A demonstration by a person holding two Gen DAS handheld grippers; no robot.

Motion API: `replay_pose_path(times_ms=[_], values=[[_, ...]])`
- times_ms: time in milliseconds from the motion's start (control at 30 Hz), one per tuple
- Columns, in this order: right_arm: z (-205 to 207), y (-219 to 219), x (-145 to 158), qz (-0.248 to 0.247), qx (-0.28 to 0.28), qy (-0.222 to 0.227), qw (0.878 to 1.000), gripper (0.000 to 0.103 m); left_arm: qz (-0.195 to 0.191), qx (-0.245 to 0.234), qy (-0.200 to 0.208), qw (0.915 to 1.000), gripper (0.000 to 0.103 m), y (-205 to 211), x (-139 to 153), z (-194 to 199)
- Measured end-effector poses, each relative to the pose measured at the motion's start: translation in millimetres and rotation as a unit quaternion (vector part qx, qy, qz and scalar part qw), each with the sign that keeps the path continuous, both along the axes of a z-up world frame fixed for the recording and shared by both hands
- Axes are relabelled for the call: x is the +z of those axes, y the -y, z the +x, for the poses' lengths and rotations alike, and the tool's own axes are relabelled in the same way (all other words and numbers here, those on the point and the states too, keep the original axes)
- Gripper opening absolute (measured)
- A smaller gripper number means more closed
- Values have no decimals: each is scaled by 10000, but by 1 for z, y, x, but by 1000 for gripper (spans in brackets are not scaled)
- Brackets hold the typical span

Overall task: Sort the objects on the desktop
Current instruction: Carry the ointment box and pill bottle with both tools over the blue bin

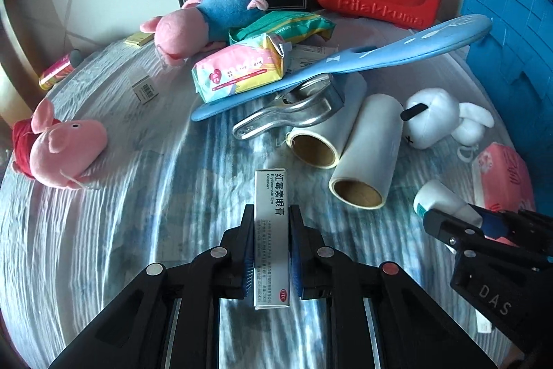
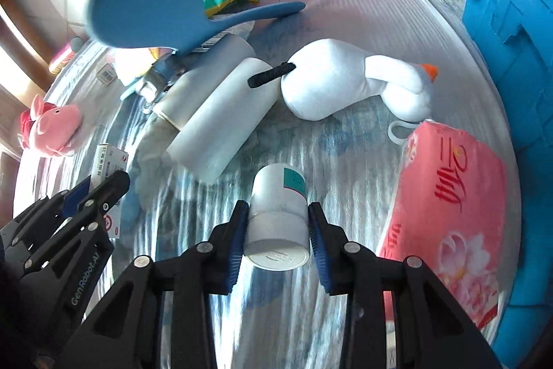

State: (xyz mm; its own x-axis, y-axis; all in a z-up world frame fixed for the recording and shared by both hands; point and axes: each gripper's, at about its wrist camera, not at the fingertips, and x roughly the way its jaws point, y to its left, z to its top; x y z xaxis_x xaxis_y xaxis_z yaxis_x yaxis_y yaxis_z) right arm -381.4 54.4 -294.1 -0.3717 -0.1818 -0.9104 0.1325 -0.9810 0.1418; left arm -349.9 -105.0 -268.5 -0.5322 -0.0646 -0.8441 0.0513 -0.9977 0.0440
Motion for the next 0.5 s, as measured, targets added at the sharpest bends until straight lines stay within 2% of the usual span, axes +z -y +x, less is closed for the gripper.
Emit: replay_pose_path(times_ms=[300,500], values=[[42,23,24,-75,303,-162,9994,34,-51,267,-211,9994,17,6,14,45],[67,28,49,-154,475,-490,9975,34,-119,329,-440,9984,17,9,32,77]])
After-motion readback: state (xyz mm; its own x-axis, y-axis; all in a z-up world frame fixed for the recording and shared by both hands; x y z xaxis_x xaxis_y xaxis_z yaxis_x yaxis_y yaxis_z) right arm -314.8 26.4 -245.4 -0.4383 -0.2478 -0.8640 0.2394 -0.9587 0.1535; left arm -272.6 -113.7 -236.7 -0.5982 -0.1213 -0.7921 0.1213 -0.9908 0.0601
